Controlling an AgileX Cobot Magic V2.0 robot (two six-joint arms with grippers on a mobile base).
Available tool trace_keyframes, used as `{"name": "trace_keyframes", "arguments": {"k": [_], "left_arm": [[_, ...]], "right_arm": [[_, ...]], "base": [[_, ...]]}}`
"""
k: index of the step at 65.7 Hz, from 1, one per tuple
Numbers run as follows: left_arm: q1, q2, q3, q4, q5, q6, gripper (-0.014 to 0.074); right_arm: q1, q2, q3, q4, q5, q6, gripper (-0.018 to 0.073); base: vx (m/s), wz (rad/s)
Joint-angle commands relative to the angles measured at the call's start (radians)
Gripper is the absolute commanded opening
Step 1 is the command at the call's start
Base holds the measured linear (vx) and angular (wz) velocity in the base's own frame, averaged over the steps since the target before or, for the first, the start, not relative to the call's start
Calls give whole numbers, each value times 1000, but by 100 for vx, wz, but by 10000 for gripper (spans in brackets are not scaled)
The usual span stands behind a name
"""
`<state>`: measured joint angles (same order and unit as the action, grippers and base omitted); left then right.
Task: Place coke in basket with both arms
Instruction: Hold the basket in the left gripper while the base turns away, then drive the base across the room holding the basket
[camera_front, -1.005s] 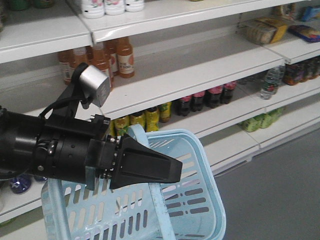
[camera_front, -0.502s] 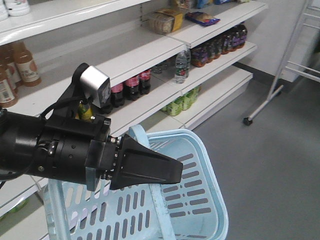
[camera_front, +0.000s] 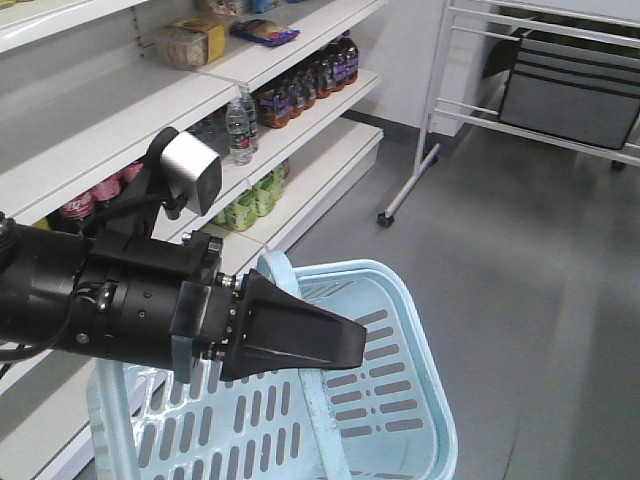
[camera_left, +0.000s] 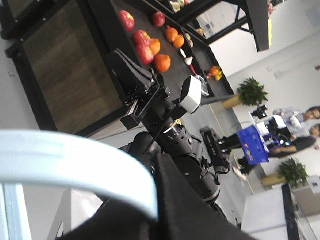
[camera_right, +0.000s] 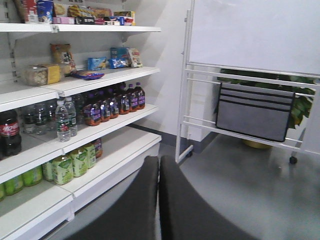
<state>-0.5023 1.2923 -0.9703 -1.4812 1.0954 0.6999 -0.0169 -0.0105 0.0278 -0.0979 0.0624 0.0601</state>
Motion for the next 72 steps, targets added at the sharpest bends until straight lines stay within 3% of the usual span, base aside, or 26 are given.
{"name": "trace_keyframes", "arguments": {"k": [1,72], "left_arm": [[-6,-32,-26,-85,16,9,-6],[-6,-32,-26,-84,16,9,-6]], "right_arm": [[-2,-12,8,-9,-68,-7,-5],[-2,-12,8,-9,-68,-7,-5]], "base": [[0,-39],[11,-41]]}}
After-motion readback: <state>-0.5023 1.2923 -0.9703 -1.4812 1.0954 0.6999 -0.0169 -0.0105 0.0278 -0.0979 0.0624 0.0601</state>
